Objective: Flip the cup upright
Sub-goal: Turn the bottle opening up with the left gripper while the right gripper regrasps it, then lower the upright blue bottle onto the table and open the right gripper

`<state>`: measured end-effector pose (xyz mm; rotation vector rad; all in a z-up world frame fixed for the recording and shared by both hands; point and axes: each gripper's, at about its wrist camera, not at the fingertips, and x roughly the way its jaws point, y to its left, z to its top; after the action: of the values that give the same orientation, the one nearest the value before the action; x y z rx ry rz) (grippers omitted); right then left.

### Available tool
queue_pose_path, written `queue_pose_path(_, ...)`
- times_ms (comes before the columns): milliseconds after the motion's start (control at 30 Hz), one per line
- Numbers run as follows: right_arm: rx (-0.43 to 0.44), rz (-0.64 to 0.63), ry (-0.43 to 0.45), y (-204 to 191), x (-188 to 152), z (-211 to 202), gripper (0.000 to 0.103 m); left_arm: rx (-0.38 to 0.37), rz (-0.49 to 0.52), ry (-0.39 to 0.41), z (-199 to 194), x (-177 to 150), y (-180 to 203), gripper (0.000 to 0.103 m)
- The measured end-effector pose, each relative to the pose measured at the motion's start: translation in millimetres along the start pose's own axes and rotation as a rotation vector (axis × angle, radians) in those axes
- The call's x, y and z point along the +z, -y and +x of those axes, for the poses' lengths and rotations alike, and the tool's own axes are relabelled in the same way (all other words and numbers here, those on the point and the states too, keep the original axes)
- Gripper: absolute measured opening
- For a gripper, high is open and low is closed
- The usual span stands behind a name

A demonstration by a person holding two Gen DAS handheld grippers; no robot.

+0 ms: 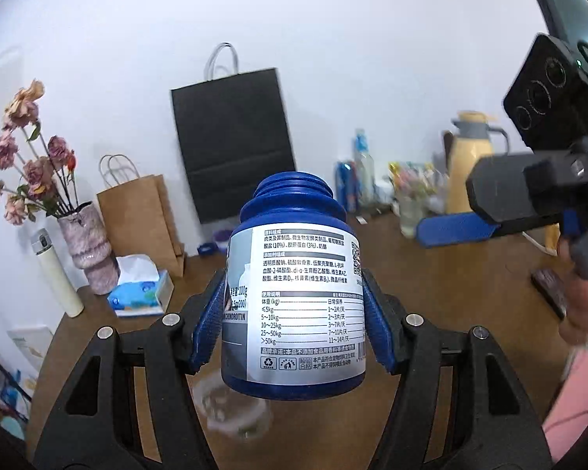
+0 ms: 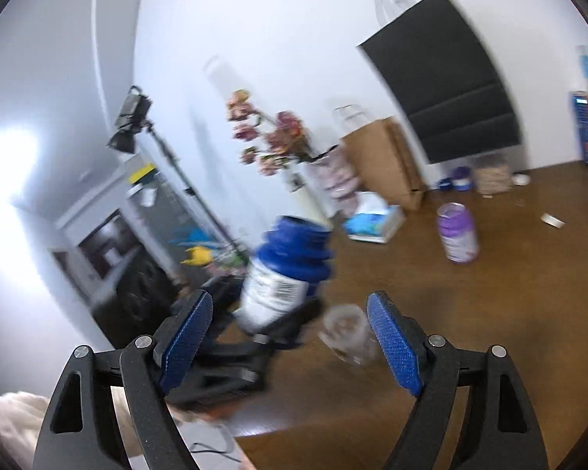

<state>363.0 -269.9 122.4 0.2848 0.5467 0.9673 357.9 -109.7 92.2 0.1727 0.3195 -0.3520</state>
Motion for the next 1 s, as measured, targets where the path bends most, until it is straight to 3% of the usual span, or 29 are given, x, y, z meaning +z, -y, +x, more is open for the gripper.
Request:
queue_pose_path(167, -0.017, 0.062, -0.100, 26.0, 28.7, 57.3, 0.086, -0.022, 0.008, 0.081, 18.5, -0.3, -8.7, 0.060)
queue_pose_path(300, 0.063, 0.208, -0.112, 66.4, 36.9, 90.1, 0.086, -0.043, 0.055, 0.094, 29.0, -3.6, -15.3, 0.060)
queue_pose_path(333, 0.090, 0.236, -0.103, 75.1, 37.6, 92.4, 0.072, -0.042, 0.064, 0.096, 30.0, -3.5, -15.6, 0.060)
queue_pose_path(367, 0.104, 0.238, -0.089, 78.6, 37.9, 93.9, 0.068, -0.038, 0.072, 0.093, 32.5, -2.9, -17.1, 0.065)
queue_pose_path(500, -0.098, 0.007, -0.059, 54.3, 38.4, 98.8, 0.068, -0.084, 0.099, 0.100, 35.0, -1.4, -28.7, 0.089)
queue_pose_path(600, -0.292, -0.197, -0.004, 34.6, 36.9, 97.0, 0.068, -0.131, 0.088, 0.094, 44.4, 4.7, -42.1, 0.097)
queue_pose_path(700, -0.405, -0.285, 0.026, 32.2, 36.9, 94.6, 0.068, -0.167, 0.000, 0.071, 62.5, 2.0, -61.4, 0.102)
queue_pose_path(833, -0.442, -0.250, 0.016, 51.7, 38.6, 96.4, 0.068, -0.216, -0.149, -0.011, 86.6, -11.1, -81.4, 0.102)
queue_pose_path(933, -0.439, -0.204, -0.009, 70.0, 34.4, 98.2, 0.068, -0.169, -0.192, -0.059, 92.6, -24.4, -86.3, 0.102)
queue_pose_path(1000, -0.453, -0.190, -0.023, 77.5, 28.2, 101.7, 0.068, -0.095, -0.199, -0.101, 82.6, -29.9, -86.2, 0.101)
